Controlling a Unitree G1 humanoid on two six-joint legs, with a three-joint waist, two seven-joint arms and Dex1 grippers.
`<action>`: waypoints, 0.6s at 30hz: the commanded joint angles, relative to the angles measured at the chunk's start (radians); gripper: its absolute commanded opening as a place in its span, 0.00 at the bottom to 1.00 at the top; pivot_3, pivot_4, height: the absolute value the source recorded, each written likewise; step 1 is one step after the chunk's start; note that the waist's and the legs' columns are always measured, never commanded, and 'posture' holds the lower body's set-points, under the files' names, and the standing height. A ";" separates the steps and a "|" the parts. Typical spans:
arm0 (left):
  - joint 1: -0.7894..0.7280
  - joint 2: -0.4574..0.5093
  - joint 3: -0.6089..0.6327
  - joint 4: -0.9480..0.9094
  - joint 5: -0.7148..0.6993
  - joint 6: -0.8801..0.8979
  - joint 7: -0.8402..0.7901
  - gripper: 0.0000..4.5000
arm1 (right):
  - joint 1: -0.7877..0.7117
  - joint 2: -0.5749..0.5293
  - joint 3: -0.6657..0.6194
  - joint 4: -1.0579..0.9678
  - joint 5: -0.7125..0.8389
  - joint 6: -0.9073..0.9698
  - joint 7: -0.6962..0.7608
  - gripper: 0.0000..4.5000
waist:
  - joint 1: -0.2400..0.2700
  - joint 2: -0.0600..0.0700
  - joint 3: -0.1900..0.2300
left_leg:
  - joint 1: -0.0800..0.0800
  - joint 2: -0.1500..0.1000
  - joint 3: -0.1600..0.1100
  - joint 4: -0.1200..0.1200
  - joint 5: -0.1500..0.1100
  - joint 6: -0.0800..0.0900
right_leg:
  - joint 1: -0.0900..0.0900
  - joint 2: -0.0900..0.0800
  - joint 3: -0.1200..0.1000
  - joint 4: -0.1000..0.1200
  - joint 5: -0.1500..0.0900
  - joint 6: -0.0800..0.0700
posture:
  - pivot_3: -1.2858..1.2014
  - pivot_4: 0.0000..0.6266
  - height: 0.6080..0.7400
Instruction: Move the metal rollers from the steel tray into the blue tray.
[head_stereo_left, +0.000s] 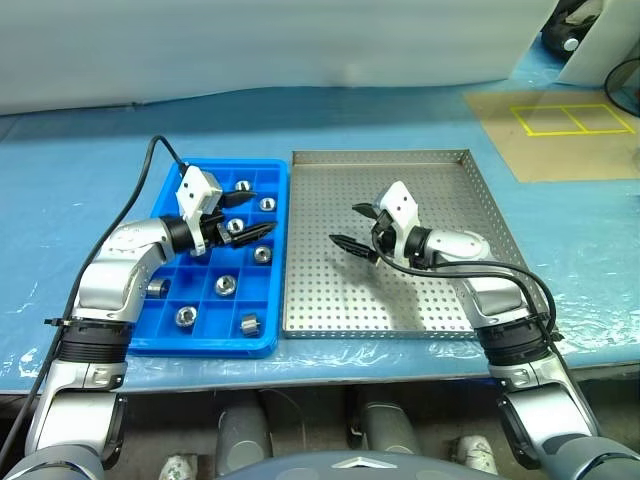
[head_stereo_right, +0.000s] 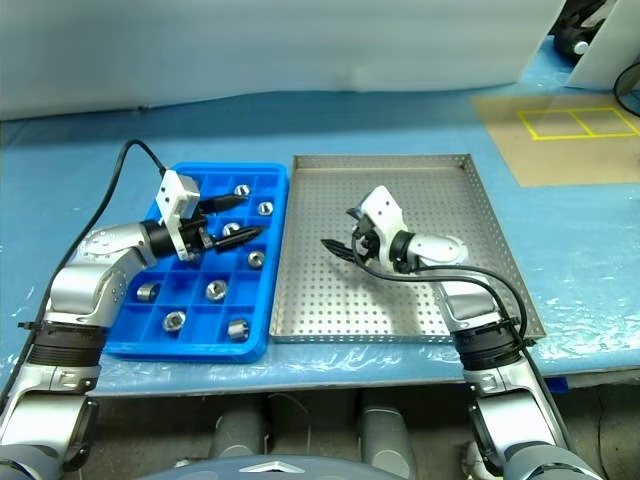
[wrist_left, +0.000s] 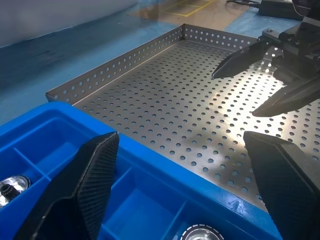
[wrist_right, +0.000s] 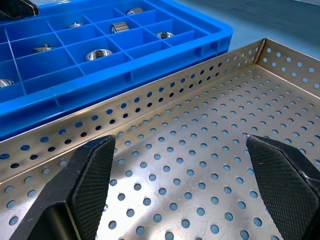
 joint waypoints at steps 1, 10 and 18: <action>-0.015 0.008 0.022 -0.019 -0.012 -0.009 -0.002 0.94 | -0.008 -0.011 -0.008 -0.042 0.011 -0.002 0.010 0.96 | 0.000 0.000 0.000 | 0.000 0.000 0.000 0.000 0.000 0.000 | 0.000 0.000 0.000 0.000 0.000 0.000 | 0.46 0.24 1.00; -0.024 0.012 0.028 -0.020 -0.013 -0.009 0.003 0.94 | -0.025 0.000 -0.009 -0.021 0.010 -0.013 0.005 0.96 | 0.000 0.000 0.000 | 0.000 0.000 0.000 0.000 0.000 0.000 | 0.000 0.000 0.000 0.000 0.000 0.000 | 0.46 0.24 1.00; -0.021 0.019 0.029 -0.018 -0.013 -0.008 -0.002 0.94 | -0.021 -0.001 -0.016 -0.019 0.009 -0.014 0.002 0.96 | 0.000 0.000 0.000 | 0.000 0.000 0.000 0.000 0.000 0.000 | 0.000 0.000 0.000 0.000 0.000 0.000 | 0.46 0.24 1.00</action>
